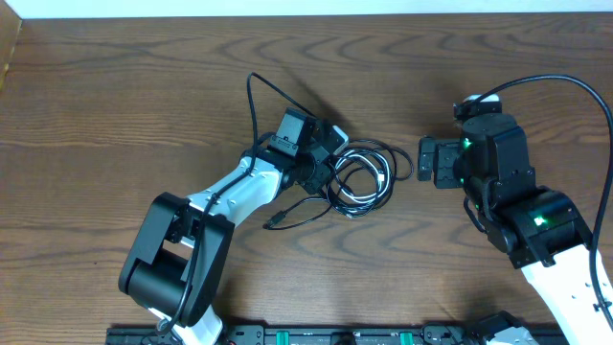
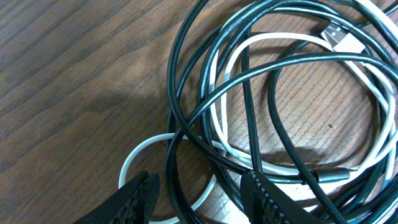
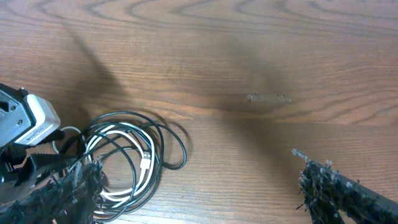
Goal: Untangle cables
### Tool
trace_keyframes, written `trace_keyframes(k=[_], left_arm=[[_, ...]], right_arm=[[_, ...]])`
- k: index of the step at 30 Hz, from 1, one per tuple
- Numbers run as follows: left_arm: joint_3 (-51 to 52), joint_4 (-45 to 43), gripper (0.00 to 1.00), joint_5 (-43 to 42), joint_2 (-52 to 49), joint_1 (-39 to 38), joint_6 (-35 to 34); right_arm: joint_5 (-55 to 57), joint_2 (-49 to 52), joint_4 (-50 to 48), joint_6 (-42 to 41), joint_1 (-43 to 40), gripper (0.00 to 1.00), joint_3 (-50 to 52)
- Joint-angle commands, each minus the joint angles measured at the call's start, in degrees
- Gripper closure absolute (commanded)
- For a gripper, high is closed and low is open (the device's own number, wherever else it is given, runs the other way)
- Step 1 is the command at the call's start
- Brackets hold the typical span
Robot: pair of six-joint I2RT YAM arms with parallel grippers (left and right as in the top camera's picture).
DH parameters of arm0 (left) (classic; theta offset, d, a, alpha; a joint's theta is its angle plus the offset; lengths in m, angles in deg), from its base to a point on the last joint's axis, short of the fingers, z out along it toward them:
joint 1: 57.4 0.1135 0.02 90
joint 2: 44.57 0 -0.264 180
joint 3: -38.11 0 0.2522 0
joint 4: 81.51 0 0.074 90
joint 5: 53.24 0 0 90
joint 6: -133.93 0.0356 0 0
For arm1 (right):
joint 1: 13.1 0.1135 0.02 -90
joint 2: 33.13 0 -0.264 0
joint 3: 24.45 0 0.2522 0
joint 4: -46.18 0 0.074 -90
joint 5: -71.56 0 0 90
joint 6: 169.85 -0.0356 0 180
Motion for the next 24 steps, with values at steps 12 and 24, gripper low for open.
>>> trace_keyframes(k=[12, 24], left_arm=[[-1.09, 2.12, 0.56, -8.28, -0.07, -0.57, -0.57], [-1.09, 2.95, 0.63, -8.24, -0.07, -1.31, -0.74]], right_arm=[[1.09, -0.28, 0.39, -0.90, -0.39, 0.01, 0.22], [1.11, -0.28, 0.37, -0.90, -0.39, 0.01, 0.22]])
